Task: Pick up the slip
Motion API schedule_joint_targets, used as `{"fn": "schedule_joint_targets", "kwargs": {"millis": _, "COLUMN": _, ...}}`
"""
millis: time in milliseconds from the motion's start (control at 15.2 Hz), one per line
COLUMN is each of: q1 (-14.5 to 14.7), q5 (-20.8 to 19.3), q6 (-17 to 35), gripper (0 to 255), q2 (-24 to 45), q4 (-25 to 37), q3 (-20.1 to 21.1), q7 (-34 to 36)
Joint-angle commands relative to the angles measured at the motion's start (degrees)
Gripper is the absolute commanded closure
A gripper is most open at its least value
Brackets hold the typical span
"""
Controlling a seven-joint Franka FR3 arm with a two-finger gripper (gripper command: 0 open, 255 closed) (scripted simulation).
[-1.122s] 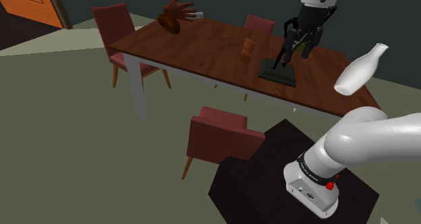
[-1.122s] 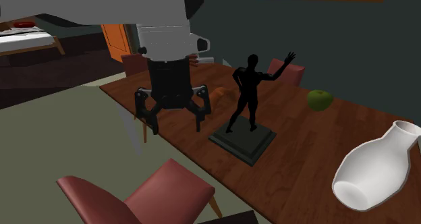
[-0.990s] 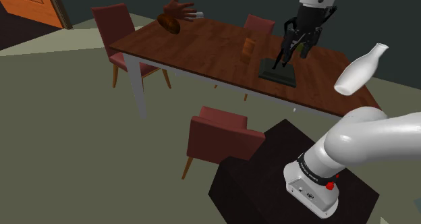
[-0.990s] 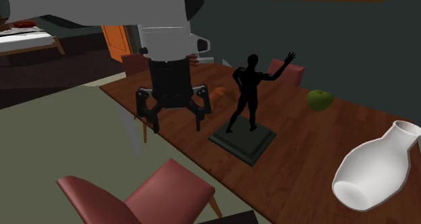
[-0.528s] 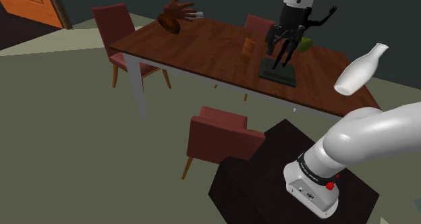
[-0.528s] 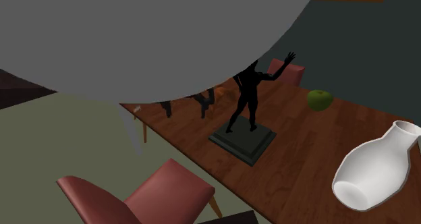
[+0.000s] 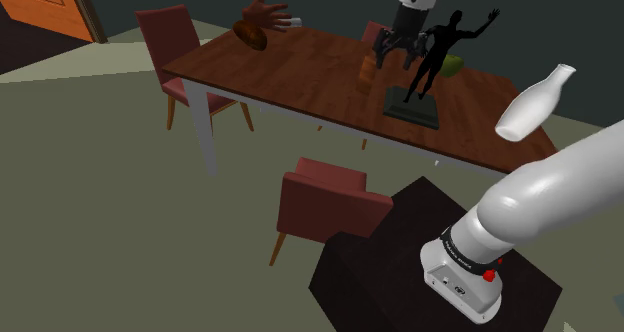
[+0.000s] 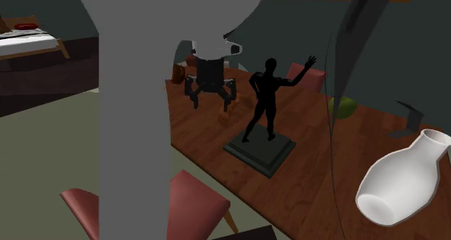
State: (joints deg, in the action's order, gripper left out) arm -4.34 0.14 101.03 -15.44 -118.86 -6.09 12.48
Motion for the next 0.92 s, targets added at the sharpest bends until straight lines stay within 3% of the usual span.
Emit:
{"fn": "schedule_joint_targets", "kwargs": {"millis": 0, "q1": -0.54, "q5": 0.42, "q6": 1.69, "gripper": 0, "q2": 3.67, "q4": 2.82, "q3": -0.69, "q7": 0.63}}
{"fn": "schedule_joint_targets", "kwargs": {"millis": 858, "q1": -5.01, "q5": 5.93, "q6": 5.91, "gripper": 0, "q2": 28.46, "q4": 28.09, "q3": -4.88, "q7": 3.67}}
